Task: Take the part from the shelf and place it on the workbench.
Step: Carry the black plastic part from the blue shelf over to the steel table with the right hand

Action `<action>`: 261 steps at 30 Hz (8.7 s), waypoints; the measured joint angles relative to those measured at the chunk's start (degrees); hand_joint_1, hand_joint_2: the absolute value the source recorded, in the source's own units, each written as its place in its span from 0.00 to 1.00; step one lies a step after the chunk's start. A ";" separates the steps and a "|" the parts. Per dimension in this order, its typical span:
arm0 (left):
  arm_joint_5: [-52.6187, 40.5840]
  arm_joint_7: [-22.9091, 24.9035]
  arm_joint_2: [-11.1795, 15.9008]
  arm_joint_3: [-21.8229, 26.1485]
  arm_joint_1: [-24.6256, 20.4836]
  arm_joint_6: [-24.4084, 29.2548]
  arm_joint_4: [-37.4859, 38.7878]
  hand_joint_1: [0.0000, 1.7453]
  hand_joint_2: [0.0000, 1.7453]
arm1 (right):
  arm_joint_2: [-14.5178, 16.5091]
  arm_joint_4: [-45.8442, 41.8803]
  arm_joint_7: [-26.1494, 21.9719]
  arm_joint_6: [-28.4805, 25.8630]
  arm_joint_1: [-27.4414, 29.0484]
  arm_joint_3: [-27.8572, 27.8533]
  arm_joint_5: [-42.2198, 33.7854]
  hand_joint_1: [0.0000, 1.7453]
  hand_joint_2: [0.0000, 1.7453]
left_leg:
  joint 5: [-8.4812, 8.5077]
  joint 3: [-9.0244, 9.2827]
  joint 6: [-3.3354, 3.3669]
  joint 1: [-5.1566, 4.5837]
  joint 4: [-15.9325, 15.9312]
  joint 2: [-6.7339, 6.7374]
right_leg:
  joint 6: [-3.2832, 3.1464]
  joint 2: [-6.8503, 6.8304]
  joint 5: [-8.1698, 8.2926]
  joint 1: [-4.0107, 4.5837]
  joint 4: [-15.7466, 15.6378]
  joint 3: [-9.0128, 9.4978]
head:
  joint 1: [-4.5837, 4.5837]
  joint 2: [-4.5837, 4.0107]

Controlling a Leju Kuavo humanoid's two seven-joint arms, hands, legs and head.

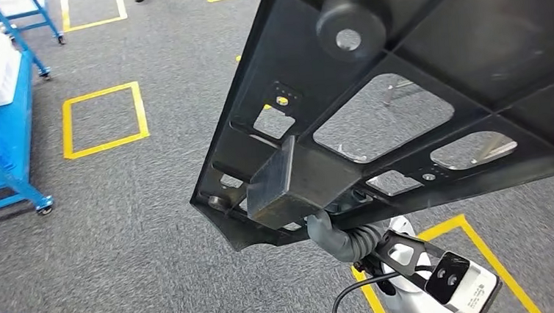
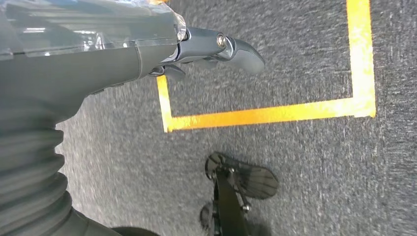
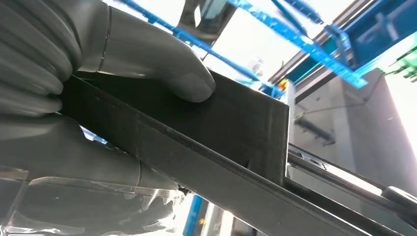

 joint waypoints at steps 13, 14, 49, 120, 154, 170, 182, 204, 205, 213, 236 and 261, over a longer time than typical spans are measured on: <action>0.20 0.22 -0.12 0.05 -0.57 0.04 0.00 0.00 1.00 | 0.23 2.09 -0.02 0.97 -0.72 0.00 -0.01 1.00 1.00 | -5.02 -1.29 -2.40 -0.20 5.98 1.36 | -2.85 -0.94 6.88 0.41 -15.37 8.07 | -0.01 0.00; 0.27 0.26 -0.16 0.11 -0.46 0.06 0.00 0.00 1.00 | 0.37 2.70 -0.02 1.06 -0.97 0.00 -0.01 1.00 1.00 | -6.89 -3.24 -2.52 -0.17 9.99 0.25 | -3.02 -0.29 6.91 0.41 -15.37 8.04 | -0.01 0.00; 0.04 0.17 -1.03 0.83 -0.05 -0.56 0.00 0.00 1.00 | 1.56 6.44 -0.07 2.89 -1.66 -1.37 -0.28 1.00 1.00 | -7.28 -7.14 -2.85 0.07 16.30 -0.54 | -2.82 2.04 7.24 0.39 -15.49 8.06 | -0.01 0.00; 1.29 0.07 -1.28 1.09 -0.75 -1.82 0.02 0.00 1.00 | 2.36 6.30 0.01 3.49 -1.19 -5.22 -0.25 1.00 1.00 | 0.11 -1.66 -0.95 0.07 1.40 -1.44 | -0.73 2.81 6.89 0.28 -14.60 7.77 | 0.01 0.00; 1.58 0.76 -0.68 2.01 -0.88 -3.98 0.02 0.00 1.00 | 3.06 6.43 0.01 2.89 -1.72 -5.63 -0.23 1.00 1.00 | 0.65 -1.06 0.17 0.15 0.32 -0.67 | 0.12 0.12 3.89 0.24 -11.39 7.24 | 0.02 0.00; 1.46 0.62 -0.60 2.01 -0.95 -4.23 0.02 0.00 1.00 | 3.34 6.34 0.00 2.93 -1.62 -5.70 -0.04 1.00 1.00 | -3.45 -3.06 -2.31 0.11 6.17 -0.47 | -2.29 -0.57 6.57 -0.14 -15.99 9.35 | 0.02 0.00; 1.46 0.60 -0.51 2.02 -0.70 -4.24 0.02 0.00 1.00 | 3.55 6.29 0.02 2.93 -1.60 -5.70 0.02 1.00 1.00 | 1.50 -2.50 -0.66 -0.12 0.71 -0.71 | -1.17 0.06 4.19 0.69 -15.51 11.17 | 0.02 0.00; 1.20 0.35 -0.60 2.03 -0.79 -4.35 0.02 0.00 1.00 | 3.68 5.96 0.02 2.89 -0.95 -5.84 -0.21 1.00 1.00 | -7.26 -8.43 -2.67 0.35 16.96 -0.52 | -3.03 -0.35 6.08 0.41 -15.43 9.20 | 0.00 0.00; 1.20 0.35 -0.58 2.03 -0.75 -4.35 0.02 0.00 1.00 | 3.68 5.97 0.02 2.91 -0.88 -5.85 -0.20 1.00 1.00 | -5.70 -8.72 -2.45 0.30 16.21 -0.54 | -3.06 -0.23 5.74 0.61 -15.43 9.66 | 0.00 0.00; 0.95 0.34 -0.50 2.01 -0.96 -4.37 0.02 0.00 1.00 | 3.68 6.04 0.04 3.75 -0.46 -6.19 -0.22 1.00 1.00 | 1.47 -2.10 0.31 -0.66 0.03 -0.73 | -1.42 0.03 4.12 0.97 -14.73 11.65 | 0.01 0.00; 0.78 0.17 -1.06 1.99 -1.20 -4.42 0.02 0.00 1.00 | 2.85 7.23 0.02 1.99 -0.15 -7.11 -0.04 1.00 1.00 | -6.15 -7.88 -2.26 0.35 15.07 -1.42 | -3.00 -0.26 5.07 0.36 -14.99 9.94 | -0.07 0.00; 0.84 0.13 -1.07 1.95 -1.57 -4.42 0.02 0.00 1.00 | 2.73 8.19 0.02 2.79 -0.55 -8.17 -0.53 1.00 1.00 | -4.10 1.27 -2.06 -0.17 2.52 -1.37 | -2.07 -0.39 7.12 -0.35 -15.15 7.85 | -0.04 0.00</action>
